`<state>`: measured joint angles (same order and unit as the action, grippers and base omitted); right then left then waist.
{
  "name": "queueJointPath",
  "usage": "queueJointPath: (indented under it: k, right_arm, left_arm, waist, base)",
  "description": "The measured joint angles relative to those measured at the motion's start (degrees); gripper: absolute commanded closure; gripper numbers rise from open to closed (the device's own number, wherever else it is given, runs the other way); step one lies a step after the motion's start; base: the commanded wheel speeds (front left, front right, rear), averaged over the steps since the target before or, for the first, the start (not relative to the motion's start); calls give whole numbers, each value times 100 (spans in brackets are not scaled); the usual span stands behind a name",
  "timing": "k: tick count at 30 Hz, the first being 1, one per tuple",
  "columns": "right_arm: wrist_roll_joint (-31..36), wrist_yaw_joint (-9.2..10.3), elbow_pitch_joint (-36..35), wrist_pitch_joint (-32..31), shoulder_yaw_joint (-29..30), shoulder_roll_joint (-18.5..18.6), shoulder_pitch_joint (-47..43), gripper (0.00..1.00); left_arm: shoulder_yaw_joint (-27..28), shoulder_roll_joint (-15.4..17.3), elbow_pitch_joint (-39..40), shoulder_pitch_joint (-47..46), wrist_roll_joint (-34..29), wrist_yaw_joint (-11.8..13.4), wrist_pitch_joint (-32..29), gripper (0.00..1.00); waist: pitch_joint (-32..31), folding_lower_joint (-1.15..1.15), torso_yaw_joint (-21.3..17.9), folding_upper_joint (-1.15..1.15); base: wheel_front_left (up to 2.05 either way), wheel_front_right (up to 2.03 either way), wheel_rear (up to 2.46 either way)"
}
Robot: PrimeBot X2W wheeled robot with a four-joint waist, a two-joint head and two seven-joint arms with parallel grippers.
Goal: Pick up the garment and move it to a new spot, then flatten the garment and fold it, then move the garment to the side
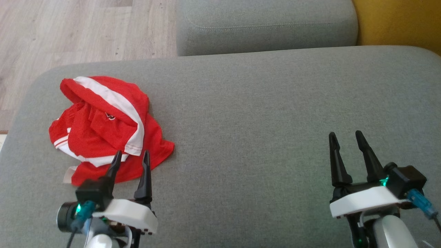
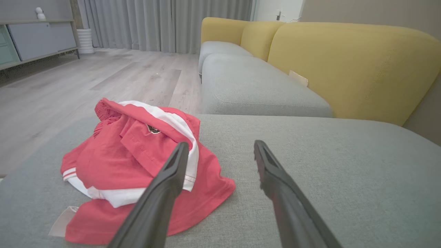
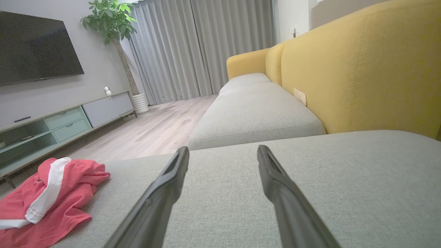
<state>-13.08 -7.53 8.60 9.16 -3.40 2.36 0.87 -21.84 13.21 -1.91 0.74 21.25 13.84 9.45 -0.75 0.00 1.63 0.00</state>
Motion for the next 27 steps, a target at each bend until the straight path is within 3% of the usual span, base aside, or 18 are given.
queueJointPath:
  k: [7,13,20,27]
  right_arm:
    - [481,0,-69,122,-37,1,-2,0]
    - [568,0,-111,244,-53,2,-3,0]
    - [-148,0,49,352,57,3,-27,0]
    - [-114,0,258,455,27,3,-32,0]
  left_arm:
    - [-247,110,13,-15,-421,271,104,0]
    - [-181,23,330,-12,-379,278,203,0]
    - [480,-463,444,155,-231,-403,335,0]
    - [808,-746,294,382,-757,-984,428,0]
  waist:
    - [-9,0,32,0]
    - [-7,0,74,0]
    - [-18,0,111,0]
    - [-32,0,124,0]
  base:
    - [0,0,0]
    - [0,0,0]
    - [0,0,0]
    - [0,0,0]
